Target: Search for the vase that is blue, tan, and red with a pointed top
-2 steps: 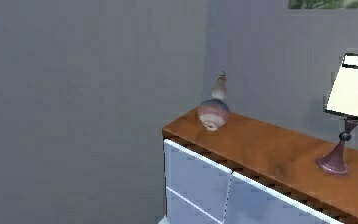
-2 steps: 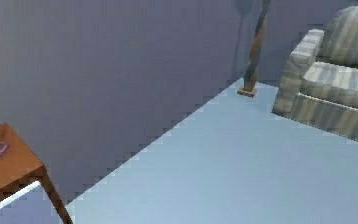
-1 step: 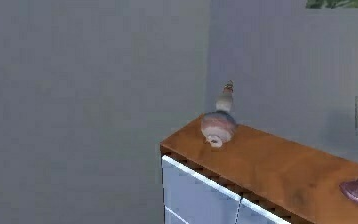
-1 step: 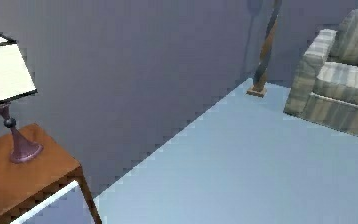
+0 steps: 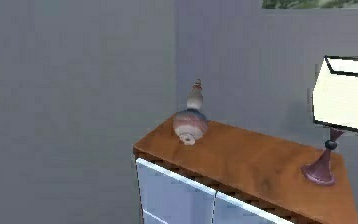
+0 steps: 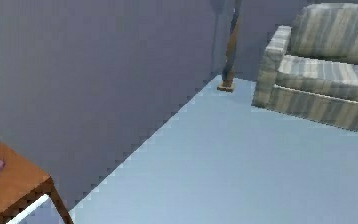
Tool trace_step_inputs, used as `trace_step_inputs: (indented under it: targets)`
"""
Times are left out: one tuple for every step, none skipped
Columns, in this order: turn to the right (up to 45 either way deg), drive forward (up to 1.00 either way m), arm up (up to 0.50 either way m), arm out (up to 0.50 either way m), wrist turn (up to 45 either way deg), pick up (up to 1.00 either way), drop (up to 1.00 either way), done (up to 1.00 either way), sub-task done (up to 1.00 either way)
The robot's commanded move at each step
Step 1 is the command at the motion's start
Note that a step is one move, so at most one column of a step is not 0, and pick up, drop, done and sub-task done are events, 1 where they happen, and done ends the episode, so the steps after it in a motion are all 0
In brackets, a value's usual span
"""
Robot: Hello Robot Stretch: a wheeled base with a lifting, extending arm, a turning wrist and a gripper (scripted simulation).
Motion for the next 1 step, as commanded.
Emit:
trace_step_inputs:
  targets:
    - [0.0, 0.0, 0.0, 0.0, 0.0, 0.0, 0.0, 1.0, 0.0]
